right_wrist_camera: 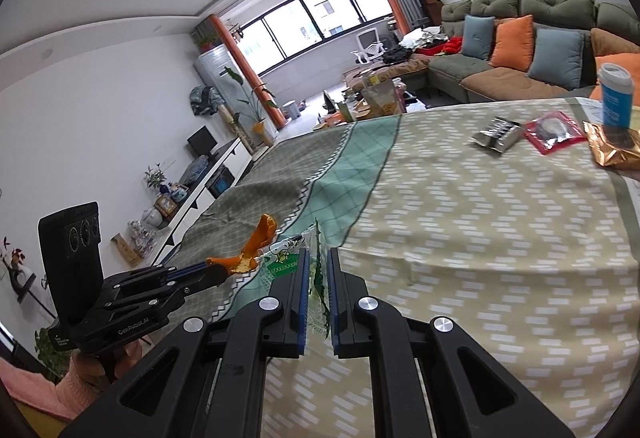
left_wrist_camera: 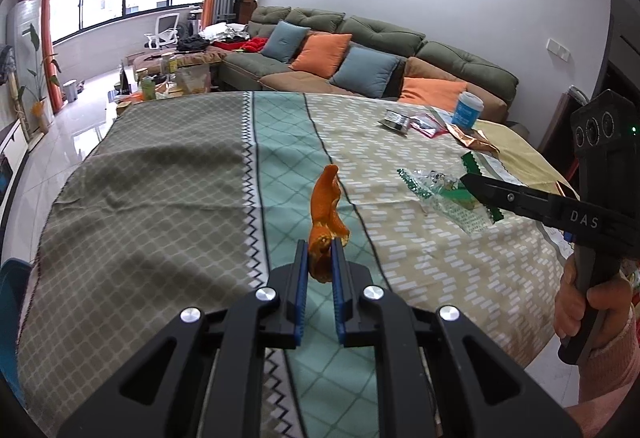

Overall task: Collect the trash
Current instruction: 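Lift the peel and wrapper and turn both grippers toward the teal bin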

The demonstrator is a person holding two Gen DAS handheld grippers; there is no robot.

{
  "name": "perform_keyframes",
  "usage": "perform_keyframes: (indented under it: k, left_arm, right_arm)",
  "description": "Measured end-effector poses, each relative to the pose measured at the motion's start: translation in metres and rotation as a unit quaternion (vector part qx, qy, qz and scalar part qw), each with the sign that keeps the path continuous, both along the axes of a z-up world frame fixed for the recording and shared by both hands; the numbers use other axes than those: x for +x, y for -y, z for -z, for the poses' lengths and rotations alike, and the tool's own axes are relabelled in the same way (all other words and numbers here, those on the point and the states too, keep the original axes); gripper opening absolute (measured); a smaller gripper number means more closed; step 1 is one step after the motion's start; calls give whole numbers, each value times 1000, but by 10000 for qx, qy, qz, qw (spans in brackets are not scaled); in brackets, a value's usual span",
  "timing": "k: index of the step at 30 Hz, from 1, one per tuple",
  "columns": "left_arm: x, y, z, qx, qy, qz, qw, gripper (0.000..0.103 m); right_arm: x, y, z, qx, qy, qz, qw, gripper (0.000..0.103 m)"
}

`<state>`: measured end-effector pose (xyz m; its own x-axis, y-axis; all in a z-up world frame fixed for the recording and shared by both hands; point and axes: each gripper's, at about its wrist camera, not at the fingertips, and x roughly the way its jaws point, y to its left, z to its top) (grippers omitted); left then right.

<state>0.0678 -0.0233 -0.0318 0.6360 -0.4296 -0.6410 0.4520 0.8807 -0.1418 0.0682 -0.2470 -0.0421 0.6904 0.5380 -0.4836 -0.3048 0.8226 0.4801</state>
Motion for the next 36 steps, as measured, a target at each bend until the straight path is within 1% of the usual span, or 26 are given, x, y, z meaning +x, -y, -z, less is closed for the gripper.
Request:
perform_keyframes:
  k: [13, 36]
  left_arm:
    - [-5, -34, -7, -49, 90, -428, 9990, 12]
    - [-16, -78, -14, -120, 223, -919, 9954, 12]
  right_arm:
    - [8, -30, -3, -4, 40, -345, 9994, 9]
    - [14, -79, -3, 33, 25, -884, 9961, 9]
